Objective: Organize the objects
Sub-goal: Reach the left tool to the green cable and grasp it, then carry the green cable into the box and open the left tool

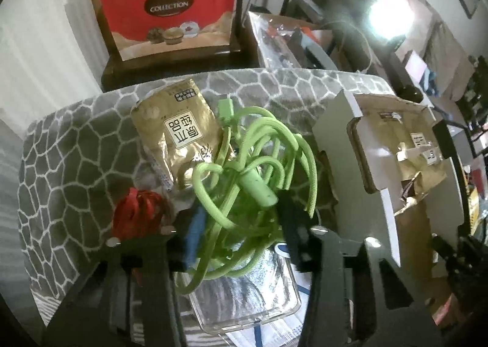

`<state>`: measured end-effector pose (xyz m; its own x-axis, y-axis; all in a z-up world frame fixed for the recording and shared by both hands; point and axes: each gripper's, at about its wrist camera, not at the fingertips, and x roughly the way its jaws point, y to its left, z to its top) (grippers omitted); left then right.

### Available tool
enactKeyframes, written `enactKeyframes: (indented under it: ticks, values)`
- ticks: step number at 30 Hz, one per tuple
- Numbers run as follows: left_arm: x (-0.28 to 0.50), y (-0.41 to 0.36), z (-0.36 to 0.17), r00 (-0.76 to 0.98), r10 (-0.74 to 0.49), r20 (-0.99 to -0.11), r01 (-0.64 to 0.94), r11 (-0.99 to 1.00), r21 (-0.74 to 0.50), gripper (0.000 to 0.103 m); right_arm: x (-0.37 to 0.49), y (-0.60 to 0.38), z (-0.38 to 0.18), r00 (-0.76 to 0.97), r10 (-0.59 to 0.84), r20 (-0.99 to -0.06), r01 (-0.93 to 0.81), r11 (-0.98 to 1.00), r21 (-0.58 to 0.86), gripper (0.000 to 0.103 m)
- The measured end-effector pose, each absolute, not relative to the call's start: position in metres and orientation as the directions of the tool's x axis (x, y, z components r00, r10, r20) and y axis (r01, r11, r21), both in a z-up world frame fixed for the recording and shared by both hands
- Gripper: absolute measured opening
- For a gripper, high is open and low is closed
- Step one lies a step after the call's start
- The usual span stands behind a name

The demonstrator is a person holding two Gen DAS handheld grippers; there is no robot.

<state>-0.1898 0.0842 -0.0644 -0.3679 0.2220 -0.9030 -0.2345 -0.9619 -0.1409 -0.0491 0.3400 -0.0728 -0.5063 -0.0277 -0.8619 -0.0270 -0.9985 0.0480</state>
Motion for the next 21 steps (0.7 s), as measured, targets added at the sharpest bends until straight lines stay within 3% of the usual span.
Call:
enactKeyframes:
  ticks: [3, 7, 21]
  values:
    - [-0.188, 0.083, -0.06, -0.373, 0.245, -0.895, -0.239, -0.957, -0.162, 0.021, -0.049, 0.34, -0.073, -0.507, -0.029, -0.862, -0.028, -0.998, 0.05, 0.023]
    - [-0.185, 0.081, -0.054, -0.376, 0.273, -0.885, -0.242, -0.951, -0.191, 0.013, -0.05, 0.339, -0.073, -0.506, -0.03, -0.862, -0.027, -0.998, 0.05, 0.023]
    - [-0.15, 0.072, 0.022, -0.428, 0.465, -0.775, -0.319, -0.88, -0.351, 0.013, -0.046, 0.339, -0.063, -0.528, -0.037, -0.848, -0.027, -0.998, 0.061, 0.015]
